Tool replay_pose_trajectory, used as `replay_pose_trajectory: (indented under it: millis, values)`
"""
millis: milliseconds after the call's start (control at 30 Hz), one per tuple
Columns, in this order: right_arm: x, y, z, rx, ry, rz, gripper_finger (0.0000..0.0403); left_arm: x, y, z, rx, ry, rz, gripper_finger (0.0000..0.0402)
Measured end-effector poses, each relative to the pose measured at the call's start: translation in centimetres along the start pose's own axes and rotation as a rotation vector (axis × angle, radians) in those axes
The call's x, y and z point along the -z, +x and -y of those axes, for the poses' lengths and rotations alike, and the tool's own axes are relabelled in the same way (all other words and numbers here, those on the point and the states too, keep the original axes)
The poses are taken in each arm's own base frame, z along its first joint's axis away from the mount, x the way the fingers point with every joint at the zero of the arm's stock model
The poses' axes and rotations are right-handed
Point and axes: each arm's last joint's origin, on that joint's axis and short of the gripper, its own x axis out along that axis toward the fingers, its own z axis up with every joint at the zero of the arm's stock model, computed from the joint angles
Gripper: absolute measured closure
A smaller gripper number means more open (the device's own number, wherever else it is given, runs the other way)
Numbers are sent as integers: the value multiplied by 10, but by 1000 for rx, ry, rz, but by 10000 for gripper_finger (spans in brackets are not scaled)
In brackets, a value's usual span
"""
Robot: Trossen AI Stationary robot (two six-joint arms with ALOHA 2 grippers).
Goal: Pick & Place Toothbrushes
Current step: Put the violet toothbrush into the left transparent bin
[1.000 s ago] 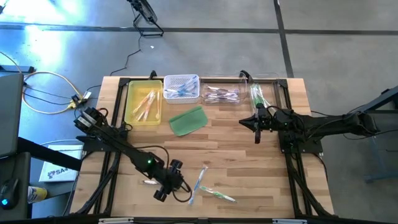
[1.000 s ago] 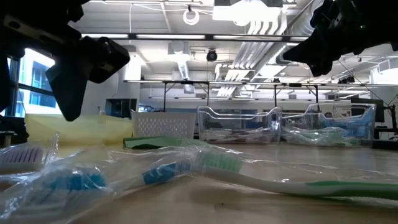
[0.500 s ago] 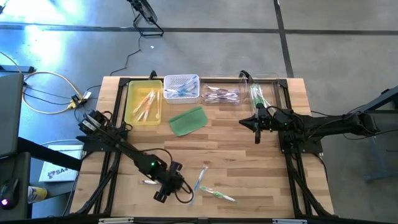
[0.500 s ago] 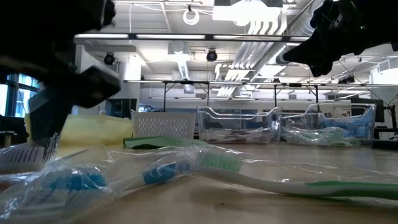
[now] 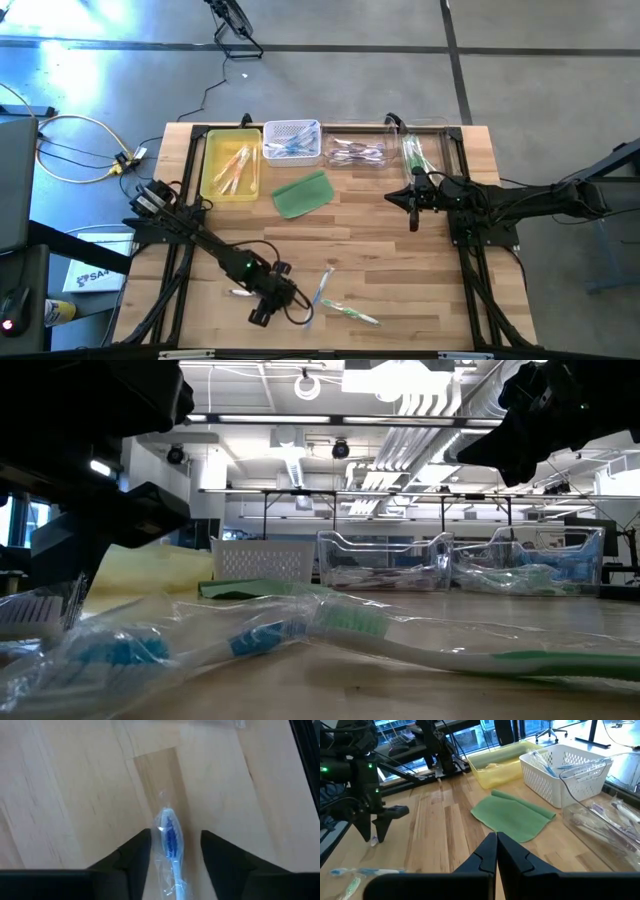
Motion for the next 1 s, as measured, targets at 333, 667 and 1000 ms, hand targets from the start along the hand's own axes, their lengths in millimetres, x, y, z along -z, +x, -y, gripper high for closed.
replay_pose_trajectory:
  millis: [333,667,1000]
  values:
    - [0,0,0,0,-1,0,399,1,1,-2,-32,3,2,342]
    - [0,0,0,-5,-1,-1,399,-2,-2,-6,-27,-8,9,355]
    - [-11,-4,-6,-158,11,85,399,-21,-33,-26,-34,30,153,359]
